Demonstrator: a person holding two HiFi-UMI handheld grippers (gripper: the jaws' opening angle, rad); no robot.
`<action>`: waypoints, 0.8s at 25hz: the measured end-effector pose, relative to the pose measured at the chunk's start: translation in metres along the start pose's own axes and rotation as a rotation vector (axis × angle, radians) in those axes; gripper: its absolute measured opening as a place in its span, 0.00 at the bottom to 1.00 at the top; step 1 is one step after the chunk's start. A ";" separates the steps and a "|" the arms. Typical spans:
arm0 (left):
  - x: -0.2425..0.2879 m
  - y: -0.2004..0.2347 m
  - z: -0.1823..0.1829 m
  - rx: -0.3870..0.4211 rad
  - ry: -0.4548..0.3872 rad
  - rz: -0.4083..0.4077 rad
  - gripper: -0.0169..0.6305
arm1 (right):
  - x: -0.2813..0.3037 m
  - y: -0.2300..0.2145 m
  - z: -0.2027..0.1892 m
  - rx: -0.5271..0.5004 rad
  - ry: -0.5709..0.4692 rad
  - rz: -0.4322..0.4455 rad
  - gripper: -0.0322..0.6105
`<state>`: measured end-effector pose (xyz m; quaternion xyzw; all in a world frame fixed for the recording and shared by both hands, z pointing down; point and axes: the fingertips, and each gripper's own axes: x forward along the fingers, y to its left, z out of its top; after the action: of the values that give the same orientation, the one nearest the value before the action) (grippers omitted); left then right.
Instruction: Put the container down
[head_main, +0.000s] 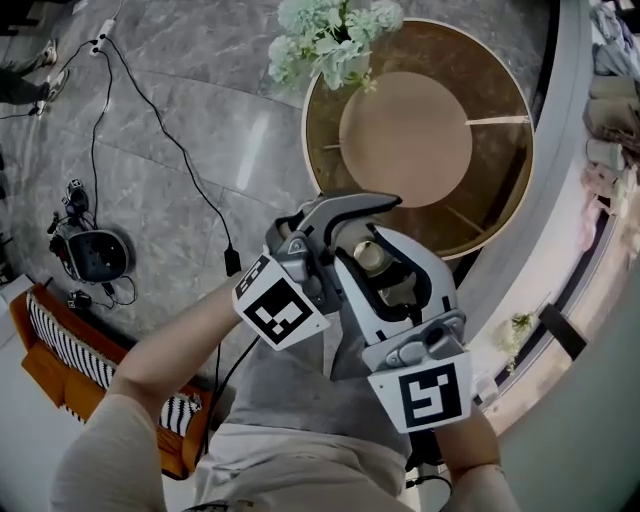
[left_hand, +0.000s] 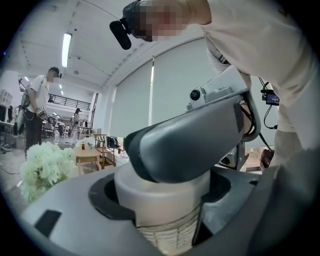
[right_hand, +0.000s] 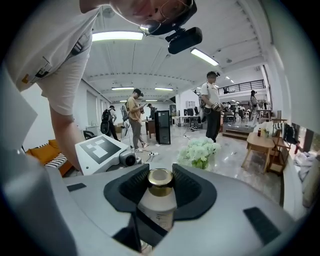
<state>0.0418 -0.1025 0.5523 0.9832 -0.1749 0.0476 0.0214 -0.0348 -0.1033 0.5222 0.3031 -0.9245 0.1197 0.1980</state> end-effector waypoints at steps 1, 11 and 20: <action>0.000 -0.004 -0.011 0.006 0.000 -0.011 0.57 | 0.003 0.001 -0.011 0.002 0.007 -0.003 0.28; 0.010 -0.005 -0.101 0.020 -0.003 -0.065 0.57 | 0.042 -0.010 -0.092 0.016 0.049 -0.061 0.27; 0.016 -0.003 -0.173 0.032 0.021 -0.109 0.57 | 0.079 -0.019 -0.151 0.042 0.056 -0.095 0.27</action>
<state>0.0424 -0.0953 0.7257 0.9910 -0.1199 0.0593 0.0099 -0.0366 -0.1073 0.6935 0.3471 -0.9005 0.1381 0.2227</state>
